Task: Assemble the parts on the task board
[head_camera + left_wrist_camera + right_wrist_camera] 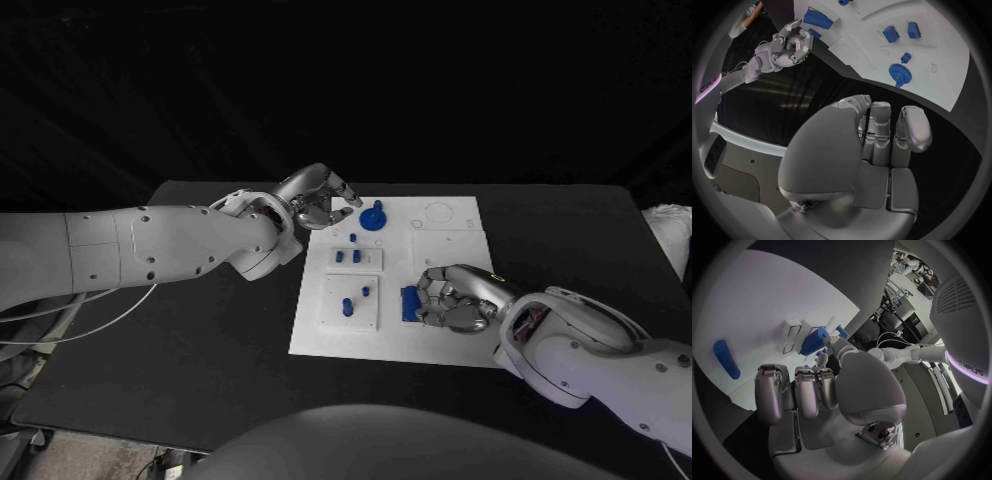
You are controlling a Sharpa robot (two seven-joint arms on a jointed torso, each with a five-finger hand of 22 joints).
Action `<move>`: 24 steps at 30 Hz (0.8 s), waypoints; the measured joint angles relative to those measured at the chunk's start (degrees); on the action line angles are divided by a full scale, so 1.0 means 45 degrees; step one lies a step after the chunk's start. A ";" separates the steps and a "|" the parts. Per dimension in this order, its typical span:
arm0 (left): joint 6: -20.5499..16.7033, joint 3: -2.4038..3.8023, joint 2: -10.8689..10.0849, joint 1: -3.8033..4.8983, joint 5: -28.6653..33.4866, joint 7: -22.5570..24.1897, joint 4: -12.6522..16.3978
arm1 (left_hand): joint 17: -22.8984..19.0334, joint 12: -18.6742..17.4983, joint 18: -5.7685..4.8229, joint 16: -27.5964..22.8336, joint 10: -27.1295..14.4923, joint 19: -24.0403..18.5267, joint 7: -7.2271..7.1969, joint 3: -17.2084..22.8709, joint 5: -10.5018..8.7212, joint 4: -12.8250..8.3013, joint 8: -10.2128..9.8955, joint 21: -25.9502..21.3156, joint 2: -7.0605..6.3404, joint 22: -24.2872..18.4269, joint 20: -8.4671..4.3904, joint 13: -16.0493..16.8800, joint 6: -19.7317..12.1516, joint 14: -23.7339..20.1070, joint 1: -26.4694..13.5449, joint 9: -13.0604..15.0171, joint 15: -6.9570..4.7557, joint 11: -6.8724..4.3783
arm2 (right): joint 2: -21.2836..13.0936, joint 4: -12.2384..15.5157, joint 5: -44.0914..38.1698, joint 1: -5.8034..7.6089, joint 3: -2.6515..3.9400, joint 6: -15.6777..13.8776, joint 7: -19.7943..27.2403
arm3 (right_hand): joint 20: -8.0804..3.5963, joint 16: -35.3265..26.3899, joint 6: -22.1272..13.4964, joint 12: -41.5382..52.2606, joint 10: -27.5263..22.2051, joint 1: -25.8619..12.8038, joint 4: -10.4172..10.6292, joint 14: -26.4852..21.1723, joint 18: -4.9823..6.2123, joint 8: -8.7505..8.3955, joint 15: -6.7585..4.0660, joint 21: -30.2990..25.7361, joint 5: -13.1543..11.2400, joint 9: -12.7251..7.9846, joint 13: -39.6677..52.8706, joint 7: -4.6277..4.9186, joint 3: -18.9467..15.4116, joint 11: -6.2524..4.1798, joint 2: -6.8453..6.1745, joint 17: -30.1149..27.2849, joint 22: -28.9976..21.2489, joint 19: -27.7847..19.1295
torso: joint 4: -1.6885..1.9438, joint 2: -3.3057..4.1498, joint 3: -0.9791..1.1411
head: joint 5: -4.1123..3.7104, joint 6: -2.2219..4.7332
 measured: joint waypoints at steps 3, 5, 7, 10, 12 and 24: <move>0.0003 -0.0003 -0.0013 0.0000 0.0000 -0.0004 0.0007 | 0.0000 0.0000 0.0000 0.0000 0.0000 0.0000 0.0000 0.0032 0.0000 -0.0032 0.0000 0.0000 0.0000 0.0000 0.0000 0.0000 0.0000 0.0000 0.0000 0.0000 0.0000 0.0000 | 0.0071 -0.0174 -0.0137 -0.0121 0.0000 -0.0151 0.0062 | 0.0000 0.0000 -0.0103 0.0000 0.0000 0.0046 -0.0067 0.0000 0.0000 0.0293 0.0000 0.0000 0.0021 0.0000 0.0000 0.0010 0.0067 0.0000 -0.0030 0.0000 0.0000 0.0000 | -0.0002 0.0001 0.0002 | 0.0037 0.0000; 0.0004 -0.0003 -0.0021 0.0000 0.0000 -0.0008 0.0011 | 0.0000 0.0000 0.0000 0.0000 0.0000 0.0000 0.0000 0.0032 0.0000 -0.0032 0.0000 0.0000 0.0000 0.0000 0.0000 0.0000 0.0000 0.0000 0.0000 0.0000 0.0000 0.0000 | 0.0088 -0.0254 -0.0216 -0.0174 -0.0003 -0.0239 0.0089 | 0.0000 0.0000 -0.0103 0.0000 0.0000 0.0046 -0.0059 0.0000 0.0000 0.0411 0.0000 0.0000 0.0021 -0.0001 0.0000 0.0010 0.0129 0.0000 -0.0029 -0.0001 0.0000 0.0000 | -0.0004 0.0002 0.0002 | 0.0048 0.0000; 0.0006 -0.0003 -0.0027 0.0000 0.0000 -0.0011 0.0012 | 0.0000 0.0000 0.0001 0.0000 0.0000 0.0000 -0.0001 0.0032 0.0000 -0.0032 0.0000 0.0000 0.0000 0.0000 0.0000 0.0000 -0.0001 0.0001 0.0000 -0.0001 0.0000 0.0000 | 0.0092 -0.0306 -0.0302 -0.0215 -0.0007 -0.0337 0.0125 | 0.0000 0.0000 -0.0186 0.0000 0.0000 0.0100 -0.0068 0.0000 0.0001 0.0492 0.0000 0.0000 0.0019 -0.0001 0.0000 -0.0020 0.0138 0.0000 -0.0086 -0.0001 0.0000 0.0000 | -0.0004 0.0002 0.0002 | 0.0052 0.0000; 0.0011 -0.0003 -0.0028 0.0000 0.0000 -0.0013 0.0013 | 0.0000 0.0000 0.0001 0.0000 0.0000 0.0000 -0.0001 0.0032 0.0000 -0.0032 0.0000 0.0000 0.0000 0.0000 0.0000 0.0000 -0.0001 0.0000 0.0000 -0.0001 0.0000 0.0000 | 0.0090 -0.0317 -0.0419 -0.0249 -0.0011 -0.0468 0.0171 | 0.0000 0.0000 -0.0329 0.0000 0.0000 0.0100 -0.0138 0.0000 0.0001 0.0775 0.0000 0.0000 -0.0217 -0.0002 0.0000 0.0001 0.0208 0.0000 -0.0086 -0.0002 0.0000 0.0000 | -0.0005 0.0002 0.0002 | 0.0051 0.0000; 0.0015 -0.0003 -0.0025 0.0000 0.0000 -0.0014 0.0013 | 0.0000 0.0000 0.0001 0.0000 0.0000 0.0000 -0.0001 0.0032 0.0000 -0.0033 0.0000 0.0000 0.0000 0.0000 0.0000 0.0000 -0.0001 0.0001 0.0000 -0.0001 0.0000 0.0000 | 0.0083 -0.0317 -0.0489 -0.0258 -0.0011 -0.0541 0.0191 | 0.0001 0.0000 -0.0384 0.0000 0.0000 0.0164 -0.0193 0.0000 0.0000 0.0952 0.0000 0.0000 -0.0452 -0.0002 -0.0001 0.0008 0.0263 0.0000 -0.0147 -0.0002 0.0000 0.0000 | -0.0007 0.0002 0.0002 | 0.0046 0.0000; 0.0060 -0.0003 -0.0002 0.0000 0.0000 -0.0023 0.0003 | 0.0000 0.0000 0.0000 0.0000 0.0000 0.0000 -0.0001 0.0068 0.0000 0.0004 0.0000 0.0000 0.0000 -0.0001 0.0000 0.0000 -0.0002 0.0000 0.0000 0.0010 0.0000 0.0000 | -0.0070 -0.0170 -0.0901 -0.0300 -0.0004 -0.0740 0.0106 | 0.0001 0.0000 -0.0890 0.0000 -0.0001 -0.0018 0.0395 0.0035 0.0000 0.2063 -0.0034 0.0052 -0.5462 -0.0005 -0.0001 -0.0066 -0.0613 0.0000 -0.0275 -0.0003 0.0001 0.0000 | -0.0007 -0.0004 0.0001 | 0.0021 0.0000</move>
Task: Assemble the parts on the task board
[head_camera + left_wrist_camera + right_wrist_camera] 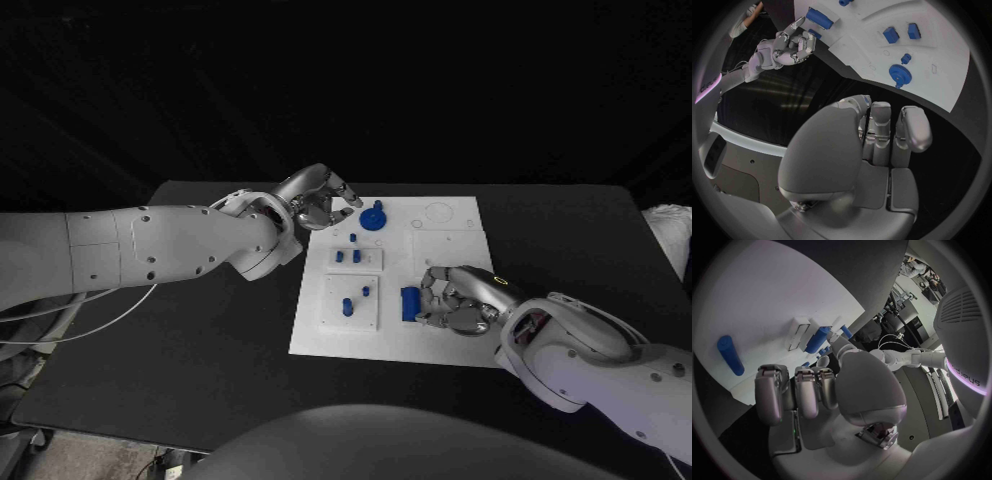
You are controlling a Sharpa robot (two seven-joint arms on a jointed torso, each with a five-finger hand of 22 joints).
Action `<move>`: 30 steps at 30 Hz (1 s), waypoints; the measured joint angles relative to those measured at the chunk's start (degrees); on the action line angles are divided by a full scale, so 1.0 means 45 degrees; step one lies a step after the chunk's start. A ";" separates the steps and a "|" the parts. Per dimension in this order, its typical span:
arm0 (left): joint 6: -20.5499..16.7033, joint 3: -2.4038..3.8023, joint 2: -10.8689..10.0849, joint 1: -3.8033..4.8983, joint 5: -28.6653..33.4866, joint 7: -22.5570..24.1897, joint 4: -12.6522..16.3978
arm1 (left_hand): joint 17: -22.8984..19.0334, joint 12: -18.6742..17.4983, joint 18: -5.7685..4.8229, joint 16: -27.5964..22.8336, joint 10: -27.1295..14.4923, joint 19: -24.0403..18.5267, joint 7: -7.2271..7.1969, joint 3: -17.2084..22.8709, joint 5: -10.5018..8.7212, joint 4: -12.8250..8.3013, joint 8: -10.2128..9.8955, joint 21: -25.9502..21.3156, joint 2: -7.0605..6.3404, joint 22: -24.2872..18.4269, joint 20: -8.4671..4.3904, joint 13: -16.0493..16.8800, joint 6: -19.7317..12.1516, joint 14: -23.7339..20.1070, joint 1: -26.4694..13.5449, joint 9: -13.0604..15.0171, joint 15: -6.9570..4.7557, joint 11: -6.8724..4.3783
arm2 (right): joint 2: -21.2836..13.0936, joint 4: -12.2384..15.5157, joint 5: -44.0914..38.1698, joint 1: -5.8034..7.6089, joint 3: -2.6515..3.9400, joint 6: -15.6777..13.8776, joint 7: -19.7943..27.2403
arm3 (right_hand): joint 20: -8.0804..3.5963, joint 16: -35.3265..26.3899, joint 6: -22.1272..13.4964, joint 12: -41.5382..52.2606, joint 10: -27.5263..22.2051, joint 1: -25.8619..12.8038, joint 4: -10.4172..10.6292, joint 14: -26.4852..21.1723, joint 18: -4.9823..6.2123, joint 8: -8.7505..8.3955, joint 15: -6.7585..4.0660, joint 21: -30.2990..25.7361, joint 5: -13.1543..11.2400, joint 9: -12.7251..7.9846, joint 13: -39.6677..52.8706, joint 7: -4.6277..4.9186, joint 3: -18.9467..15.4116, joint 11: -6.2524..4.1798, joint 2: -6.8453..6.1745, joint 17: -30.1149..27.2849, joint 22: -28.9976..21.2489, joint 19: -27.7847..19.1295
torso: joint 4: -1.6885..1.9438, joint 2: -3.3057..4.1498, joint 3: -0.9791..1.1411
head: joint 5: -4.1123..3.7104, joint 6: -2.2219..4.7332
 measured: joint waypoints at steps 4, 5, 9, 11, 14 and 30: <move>0.0018 0.0000 -0.0004 0.0000 0.0000 -0.0006 0.0002 | 0.0000 0.0000 0.0001 0.0000 0.0000 0.0000 0.0000 0.0000 0.0000 0.0000 0.0000 0.0000 0.0000 0.0000 0.0000 0.0000 0.0000 0.0000 0.0000 -0.0001 0.0000 0.0000 | -0.0143 0.0108 -0.0078 -0.0014 0.0000 -0.0145 -0.0002 | 0.0000 0.0000 -0.0045 0.0000 -0.0014 -0.0469 0.0652 -0.0017 0.0001 0.0147 -0.0040 0.0000 -0.1234 -0.0001 0.0000 -0.0045 -0.0652 -0.0108 -0.0344 0.0000 0.0000 0.0000 | 0.0000 0.0001 0.0000 | 0.0013 0.0000; 0.0023 0.0000 -0.0005 0.0000 0.0000 -0.0008 0.0004 | 0.0000 0.0000 0.0000 0.0000 0.0000 0.0000 0.0000 0.0000 0.0000 0.0000 0.0000 0.0000 0.0000 0.0000 0.0000 0.0000 0.0000 0.0000 0.0000 -0.0001 0.0000 0.0000 | -0.0192 0.0143 -0.0093 -0.0017 0.0000 -0.0194 -0.0001 | 0.0000 0.0000 -0.0045 0.0000 -0.0019 -0.0600 0.0853 -0.0035 0.0000 0.0147 -0.0058 0.0049 -0.1318 0.0000 0.0000 -0.0045 -0.0853 -0.0114 -0.0476 0.0000 0.0000 0.0000 | 0.0001 0.0001 0.0000 | 0.0015 0.0000; 0.0044 0.0000 -0.0019 0.0000 0.0000 -0.0016 0.0009 | 0.0000 0.0000 0.0001 0.0000 0.0000 0.0000 0.0000 0.0000 0.0000 0.0000 0.0000 0.0000 0.0000 -0.0001 0.0000 0.0000 0.0000 0.0000 0.0000 -0.0001 0.0000 0.0000 | -0.0542 0.0375 -0.0117 -0.0008 0.0000 -0.0453 0.0047 | -0.0119 0.0000 -0.0114 0.0000 0.0025 -0.0602 0.1808 0.0010 0.0001 0.0235 -0.0103 0.0049 -0.1351 -0.0002 0.0000 -0.0114 -0.1781 -0.0160 -0.0565 -0.0001 0.0000 -0.0018 | 0.0002 0.0000 0.0000 | 0.0046 0.0000; 0.0052 0.0000 -0.0024 0.0000 0.0000 -0.0018 0.0011 | 0.0000 0.0000 0.0002 0.0000 0.0000 0.0000 0.0000 0.0000 0.0000 0.0000 0.0000 0.0000 0.0000 0.0000 0.0000 0.0000 0.0000 0.0000 0.0000 -0.0001 0.0000 0.0000 | -0.0824 0.0547 -0.0065 0.0083 -0.0005 -0.0594 0.0092 | -0.0119 0.0000 -0.0114 0.0000 0.0025 -0.0543 0.2150 0.0010 0.0002 0.0190 -0.0104 0.0049 -0.1351 -0.0095 0.0003 -0.0114 -0.1895 -0.0160 -0.0504 -0.0001 0.0000 -0.0018 | 0.0004 -0.0002 0.0001 | 0.0062 0.0000; 0.0054 0.0000 -0.0034 -0.0001 0.0000 -0.0018 0.0017 | -0.0013 0.0000 0.0000 0.0000 0.0000 -0.0045 0.0000 -0.0001 0.0000 0.0000 0.0000 0.0000 0.0000 0.0000 0.0045 0.0000 0.0000 0.0000 0.0000 -0.0002 0.0000 0.0000 | -0.1242 0.0783 0.0119 0.0379 -0.0014 -0.0725 0.0154 | -0.0119 0.0000 -0.0074 0.0000 0.0025 -0.0491 0.2570 0.0010 0.0001 -0.0458 -0.0103 0.0055 -0.0932 -0.0794 0.0011 -0.0091 -0.1995 -0.0159 0.0048 -0.0001 0.0000 -0.0018 | 0.0004 -0.0002 0.0001 | 0.0067 0.0000; 0.0026 -0.0001 -0.0005 -0.0005 0.0014 0.0104 0.0011 | -0.0016 0.0000 0.0000 0.0000 0.0000 -0.0046 -0.0001 0.0038 0.0000 -0.0040 0.0000 0.0000 0.0000 -0.0001 0.0046 0.0000 -0.0001 -0.0046 0.0000 -0.0004 -0.0046 0.0000 | -0.2478 0.1293 0.1976 0.3394 0.0000 0.3931 -0.3914 | -0.0413 0.0000 0.5230 0.0000 0.0002 -0.2831 0.3154 -0.0012 0.0003 -0.6693 -0.0446 0.0500 0.2734 -0.6402 0.0009 -0.0466 -0.1955 -0.0501 0.1395 0.0008 0.0000 0.0001 | -0.0005 -0.0007 -0.0007 | -0.0162 0.0000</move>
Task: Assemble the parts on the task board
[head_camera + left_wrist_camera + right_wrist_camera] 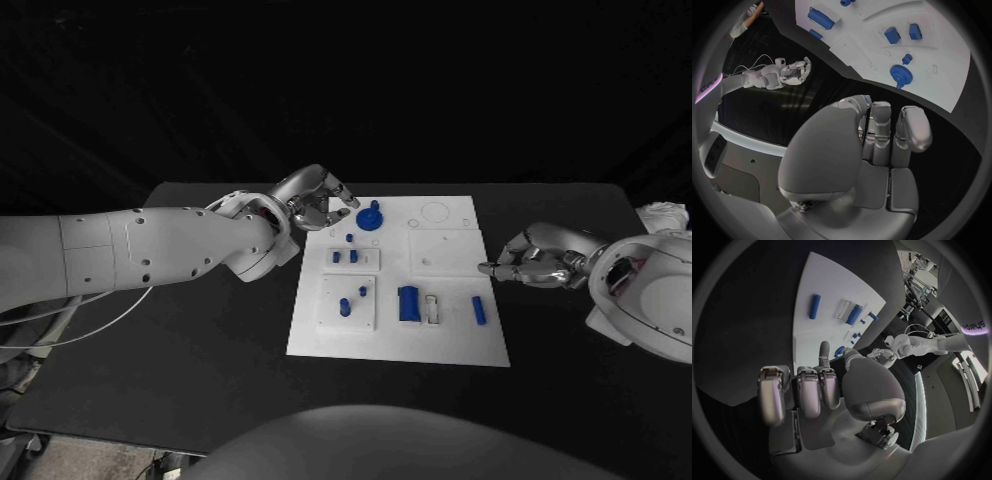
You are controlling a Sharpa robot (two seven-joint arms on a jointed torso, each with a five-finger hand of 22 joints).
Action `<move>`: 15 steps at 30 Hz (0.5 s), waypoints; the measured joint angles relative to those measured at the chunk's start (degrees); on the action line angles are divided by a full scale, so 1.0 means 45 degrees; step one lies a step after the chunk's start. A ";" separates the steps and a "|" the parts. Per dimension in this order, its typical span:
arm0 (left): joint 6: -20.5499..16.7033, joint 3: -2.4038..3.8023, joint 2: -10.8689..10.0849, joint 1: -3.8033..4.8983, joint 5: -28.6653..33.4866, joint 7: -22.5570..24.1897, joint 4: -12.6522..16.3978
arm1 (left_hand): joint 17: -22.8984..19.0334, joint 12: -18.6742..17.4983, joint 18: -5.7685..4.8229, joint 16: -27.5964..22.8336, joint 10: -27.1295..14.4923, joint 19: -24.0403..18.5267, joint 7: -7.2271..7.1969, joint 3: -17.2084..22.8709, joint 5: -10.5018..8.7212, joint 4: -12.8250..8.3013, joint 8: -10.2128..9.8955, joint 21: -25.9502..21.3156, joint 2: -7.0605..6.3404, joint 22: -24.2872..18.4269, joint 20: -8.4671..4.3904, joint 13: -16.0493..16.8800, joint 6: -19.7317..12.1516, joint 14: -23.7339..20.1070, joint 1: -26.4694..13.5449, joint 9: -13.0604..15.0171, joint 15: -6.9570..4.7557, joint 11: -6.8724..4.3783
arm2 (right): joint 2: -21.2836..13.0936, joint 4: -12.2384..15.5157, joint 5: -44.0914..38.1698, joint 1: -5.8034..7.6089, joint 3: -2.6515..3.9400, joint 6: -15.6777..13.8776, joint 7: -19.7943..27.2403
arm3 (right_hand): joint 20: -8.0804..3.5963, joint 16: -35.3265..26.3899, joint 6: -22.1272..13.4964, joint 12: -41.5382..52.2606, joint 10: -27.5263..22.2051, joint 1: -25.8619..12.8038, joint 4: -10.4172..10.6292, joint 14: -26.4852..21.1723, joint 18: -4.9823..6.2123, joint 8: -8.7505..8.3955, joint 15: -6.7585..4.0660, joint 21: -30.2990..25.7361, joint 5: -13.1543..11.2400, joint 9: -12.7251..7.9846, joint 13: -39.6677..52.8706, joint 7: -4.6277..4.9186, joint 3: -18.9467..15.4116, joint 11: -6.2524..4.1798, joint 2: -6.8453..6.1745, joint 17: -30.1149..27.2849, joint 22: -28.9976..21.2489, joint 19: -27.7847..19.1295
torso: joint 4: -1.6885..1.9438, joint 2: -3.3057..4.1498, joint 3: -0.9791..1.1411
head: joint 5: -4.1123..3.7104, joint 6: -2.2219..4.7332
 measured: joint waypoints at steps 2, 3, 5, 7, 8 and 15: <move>-0.0001 0.0000 0.0020 -0.0001 0.0002 0.0005 -0.0004 | 0.0000 0.0000 0.0001 0.0000 0.0000 0.0000 0.0000 0.0000 0.0000 0.0000 0.0000 0.0000 0.0000 0.0000 0.0000 0.0000 0.0000 0.0000 0.0000 0.0000 0.0000 0.0000 | 0.0211 -0.0215 0.0074 0.0104 -0.0011 0.0748 -0.0565 | 0.0000 0.0000 0.0143 0.0000 0.0000 -0.0038 0.0003 0.0000 -0.0001 -0.0620 0.0000 0.0000 -0.0850 -0.0398 0.0000 0.0064 -0.0003 0.0000 -0.0038 0.0000 0.0000 0.0000 | 0.0004 0.0000 0.0000 | -0.0056 0.0000; -0.0001 0.0001 0.0026 -0.0002 0.0002 0.0010 -0.0004 | 0.0000 0.0000 0.0000 0.0000 0.0000 0.0000 0.0000 0.0000 0.0000 0.0000 0.0000 0.0000 0.0000 0.0000 0.0000 0.0000 0.0000 0.0000 0.0000 0.0000 0.0000 0.0000 | 0.0311 -0.0305 0.0103 0.0136 -0.0014 0.1079 -0.0803 | 0.0000 0.0000 0.0226 0.0000 0.0000 -0.0069 0.0011 0.0000 0.0000 -0.0916 0.0000 0.0000 -0.1265 -0.0601 0.0000 0.0119 -0.0045 0.0000 -0.0065 0.0000 -0.0001 0.0000 | 0.0009 0.0001 0.0000 | -0.0067 0.0000; -0.0006 0.0004 0.0031 -0.0005 0.0004 0.0018 -0.0006 | 0.0000 0.0000 0.0000 0.0000 0.0000 0.0000 0.0000 0.0000 0.0000 0.0000 0.0000 0.0000 0.0000 0.0000 0.0000 0.0000 0.0000 0.0000 0.0000 -0.0001 0.0000 0.0000 | 0.0552 -0.0527 0.0159 0.0185 -0.0030 0.1758 -0.1261 | 0.0000 0.0000 0.0587 0.0000 0.0000 -0.0069 -0.0050 0.0000 0.0001 -0.1402 0.0000 -0.0001 -0.1654 -0.0983 0.0000 0.0124 -0.0127 0.0000 -0.0065 0.0000 0.0000 0.0000 | 0.0009 0.0007 0.0001 | -0.0082 0.0000; -0.0012 0.0004 0.0035 -0.0005 0.0006 0.0027 -0.0006 | 0.0000 0.0000 0.0001 0.0000 0.0000 0.0000 0.0000 0.0000 0.0000 0.0000 0.0000 0.0000 0.0000 0.0000 0.0000 0.0000 0.0000 0.0000 0.0000 -0.0001 0.0000 0.0000 | 0.0746 -0.0711 0.0195 0.0208 -0.0034 0.2244 -0.1569 | 0.0000 0.0000 0.0869 0.0000 0.0000 -0.0075 -0.0066 0.0000 0.0000 -0.1721 0.0000 -0.0002 -0.1724 -0.1248 -0.0001 0.0113 -0.0143 0.0000 -0.0060 -0.0001 0.0000 0.0001 | 0.0010 0.0010 0.0001 | -0.0082 0.0000; -0.0015 0.0004 0.0038 -0.0005 0.0006 0.0032 -0.0007 | 0.0000 0.0000 0.0000 0.0000 0.0000 0.0000 0.0000 0.0022 0.0000 0.0022 0.0000 0.0000 0.0000 0.0000 0.0000 0.0000 0.0000 0.0000 0.0000 -0.0001 0.0000 0.0000 | 0.0881 -0.0845 0.0207 0.0221 -0.0039 0.2519 -0.1741 | -0.0001 0.0000 0.0990 0.0000 -0.0001 -0.0080 -0.0097 -0.0001 0.0000 -0.1876 0.0000 -0.0003 -0.1724 -0.1374 0.0000 0.0104 -0.0174 0.0000 -0.0054 -0.0001 0.0000 0.0001 | 0.0010 0.0013 0.0001 | -0.0083 0.0000; -0.0045 0.0002 0.0051 -0.0008 0.0011 0.0084 0.0000 | 0.0001 0.0000 0.0000 0.0000 0.0000 0.0000 0.0000 0.0035 0.0000 0.0035 0.0000 0.0000 0.0000 0.0000 0.0000 0.0000 0.0000 0.0000 0.0000 -0.0001 0.0000 0.0000 | 0.1634 -0.1425 0.0133 0.0240 -0.0043 0.3379 -0.2332 | -0.0001 0.0000 0.1566 0.0000 0.0000 -0.0125 -0.0190 -0.0001 0.0001 -0.2432 0.0001 -0.0004 -0.1021 -0.1886 -0.0002 0.0046 -0.0267 0.0001 -0.0009 -0.0002 0.0000 0.0002 | 0.0012 0.0015 0.0000 | -0.0135 0.0000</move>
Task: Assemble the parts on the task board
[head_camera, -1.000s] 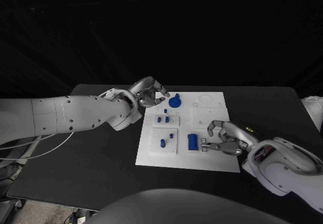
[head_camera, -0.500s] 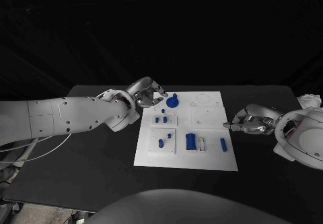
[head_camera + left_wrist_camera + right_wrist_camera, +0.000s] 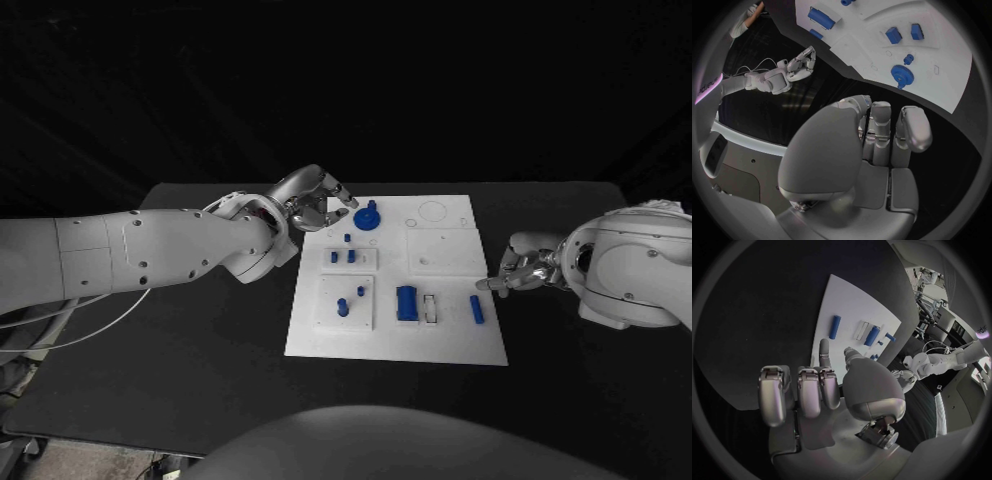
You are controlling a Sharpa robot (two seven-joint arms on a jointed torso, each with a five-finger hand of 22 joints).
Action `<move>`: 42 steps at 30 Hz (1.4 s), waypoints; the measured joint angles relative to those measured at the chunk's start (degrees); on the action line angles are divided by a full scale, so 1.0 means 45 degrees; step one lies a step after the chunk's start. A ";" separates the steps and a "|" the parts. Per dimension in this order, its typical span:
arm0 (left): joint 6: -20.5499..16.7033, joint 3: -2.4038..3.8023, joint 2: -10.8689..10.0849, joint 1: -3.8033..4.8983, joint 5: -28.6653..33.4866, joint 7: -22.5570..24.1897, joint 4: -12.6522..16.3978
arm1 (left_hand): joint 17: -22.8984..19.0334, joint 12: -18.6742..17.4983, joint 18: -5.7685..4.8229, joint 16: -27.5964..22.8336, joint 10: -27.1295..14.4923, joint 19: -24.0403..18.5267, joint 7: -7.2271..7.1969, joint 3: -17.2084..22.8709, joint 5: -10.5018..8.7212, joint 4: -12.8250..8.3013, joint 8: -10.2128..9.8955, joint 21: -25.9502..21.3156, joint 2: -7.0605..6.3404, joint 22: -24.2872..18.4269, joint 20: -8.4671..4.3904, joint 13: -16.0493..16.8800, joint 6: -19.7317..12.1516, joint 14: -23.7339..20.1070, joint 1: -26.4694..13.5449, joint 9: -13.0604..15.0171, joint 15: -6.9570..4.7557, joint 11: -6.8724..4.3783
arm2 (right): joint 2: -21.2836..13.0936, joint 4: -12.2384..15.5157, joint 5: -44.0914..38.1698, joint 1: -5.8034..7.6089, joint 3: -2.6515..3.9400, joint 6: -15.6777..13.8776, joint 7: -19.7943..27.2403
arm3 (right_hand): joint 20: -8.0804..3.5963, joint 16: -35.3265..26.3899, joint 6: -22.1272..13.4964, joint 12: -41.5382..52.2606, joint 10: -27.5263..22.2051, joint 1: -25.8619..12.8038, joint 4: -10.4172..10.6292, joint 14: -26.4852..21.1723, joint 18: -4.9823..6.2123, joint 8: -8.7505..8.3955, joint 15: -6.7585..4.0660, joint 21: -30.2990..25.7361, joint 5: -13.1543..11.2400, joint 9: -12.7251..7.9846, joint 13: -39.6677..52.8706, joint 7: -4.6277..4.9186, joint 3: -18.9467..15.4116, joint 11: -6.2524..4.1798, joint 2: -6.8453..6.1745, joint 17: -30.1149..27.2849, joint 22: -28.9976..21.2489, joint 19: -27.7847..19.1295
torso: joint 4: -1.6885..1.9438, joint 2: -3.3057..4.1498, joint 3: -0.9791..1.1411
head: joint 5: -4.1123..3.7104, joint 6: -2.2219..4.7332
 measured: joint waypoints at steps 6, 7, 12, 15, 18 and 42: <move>-0.0046 0.0000 -0.0014 -0.0001 0.0002 0.0051 0.0042 | 0.0001 0.0000 0.0000 0.0000 0.0000 0.0000 0.0000 0.0000 0.0000 0.0000 0.0000 0.0000 0.0000 0.0000 0.0000 0.0000 0.0000 0.0000 0.0000 -0.0001 0.0000 0.0000 | 0.0540 -0.0388 -0.0089 -0.0032 -0.0002 0.0277 -0.0271 | 0.0000 0.0000 0.0160 0.0000 0.0000 0.0000 -0.0136 0.0000 0.0000 -0.0074 0.0000 0.0000 0.0000 -0.0030 -0.0001 -0.0063 -0.0017 0.0000 0.0000 0.0000 0.0000 0.0000 | 0.0004 -0.0002 0.0001 | -0.0013 0.0000; -0.0052 0.0000 -0.0015 -0.0001 0.0002 0.0056 0.0045 | 0.0000 0.0000 0.0000 0.0000 0.0000 0.0000 0.0000 0.0000 0.0000 0.0000 0.0000 0.0000 0.0000 0.0000 0.0000 0.0000 0.0000 0.0000 0.0000 -0.0001 0.0000 0.0000 | 0.0624 -0.0445 -0.0097 -0.0036 -0.0003 0.0306 -0.0304 | -0.0024 0.0000 0.0234 0.0000 0.0000 0.0000 -0.0182 0.0000 0.0001 -0.0074 0.0000 -0.0001 0.0000 -0.0030 -0.0001 -0.0051 -0.0033 0.0000 0.0000 0.0000 0.0000 -0.0024 | 0.0004 -0.0002 0.0001 | -0.0013 0.0000; -0.0073 0.0000 -0.0012 -0.0001 0.0005 0.0069 0.0047 | 0.0001 0.0000 0.0000 0.0000 0.0000 0.0000 0.0000 -0.0001 0.0000 0.0000 0.0000 0.0000 0.0000 0.0000 0.0000 0.0000 0.0000 0.0000 0.0000 0.0010 0.0000 0.0000 | 0.0997 -0.0726 -0.0127 -0.0103 -0.0003 0.0435 -0.0427 | -0.0090 0.0000 0.0443 0.0000 -0.0001 0.0087 -0.0338 -0.0001 0.0000 -0.0074 -0.0092 -0.0001 0.0000 0.0046 -0.0002 -0.0125 0.0021 -0.0093 -0.0086 -0.0001 0.0000 0.0000 | -0.0002 -0.0002 -0.0001 | -0.0015 0.0000; -0.0079 0.0000 0.0008 -0.0001 0.0006 0.0075 0.0048 | 0.0000 0.0000 0.0000 0.0000 0.0000 0.0000 0.0000 -0.0001 0.0000 -0.0001 0.0000 0.0000 0.0000 0.0000 0.0000 0.0000 0.0000 0.0000 0.0000 0.0010 0.0000 0.0000 | 0.1173 -0.0900 -0.0136 -0.0201 -0.0003 0.0526 -0.0484 | -0.0090 0.0000 0.0443 0.0000 -0.0001 0.0087 -0.0357 -0.0001 0.0000 -0.0074 -0.0092 -0.0054 0.0000 0.0077 -0.0002 -0.0126 0.0040 -0.0093 -0.0086 -0.0002 0.0000 -0.0001 | -0.0001 -0.0004 -0.0002 | -0.0026 0.0000; -0.0080 0.0000 0.0016 -0.0002 0.0006 0.0077 0.0048 | 0.0001 0.0000 0.0000 0.0000 0.0000 0.0000 -0.0001 -0.0001 0.0000 -0.0001 0.0000 0.0000 0.0000 0.0000 0.0000 0.0000 0.0000 0.0000 0.0000 0.0010 0.0000 0.0000 | 0.1288 -0.1031 -0.0139 -0.0322 -0.0016 0.0635 -0.0526 | -0.0090 0.0000 0.0442 0.0000 -0.0001 0.0154 -0.0427 -0.0001 0.0000 -0.0074 -0.0092 -0.0054 0.0000 0.0105 -0.0002 -0.0126 0.0039 -0.0093 -0.0153 -0.0002 0.0000 -0.0001 | -0.0001 -0.0004 -0.0005 | -0.0029 0.0000; -0.0079 0.0000 0.0023 -0.0002 0.0008 0.0059 0.0007 | 0.0002 0.0000 0.0001 0.0000 0.0000 0.0000 0.0000 -0.0001 0.0000 -0.0001 0.0000 0.0000 0.0000 -0.0001 0.0000 0.0000 0.0000 0.0000 0.0000 0.0006 0.0001 0.0000 | 0.1562 -0.1495 0.0011 -0.1110 0.0043 0.1077 -0.0644 | -0.0180 0.0000 0.0245 0.0000 -0.0002 0.0997 -0.1568 -0.0046 0.0000 -0.0647 -0.0136 -0.0404 0.1243 0.0361 -0.0004 -0.0024 0.0968 -0.0092 -0.0290 -0.0004 0.0000 0.0000 | -0.0004 -0.0006 0.0005 | 0.0005 0.0000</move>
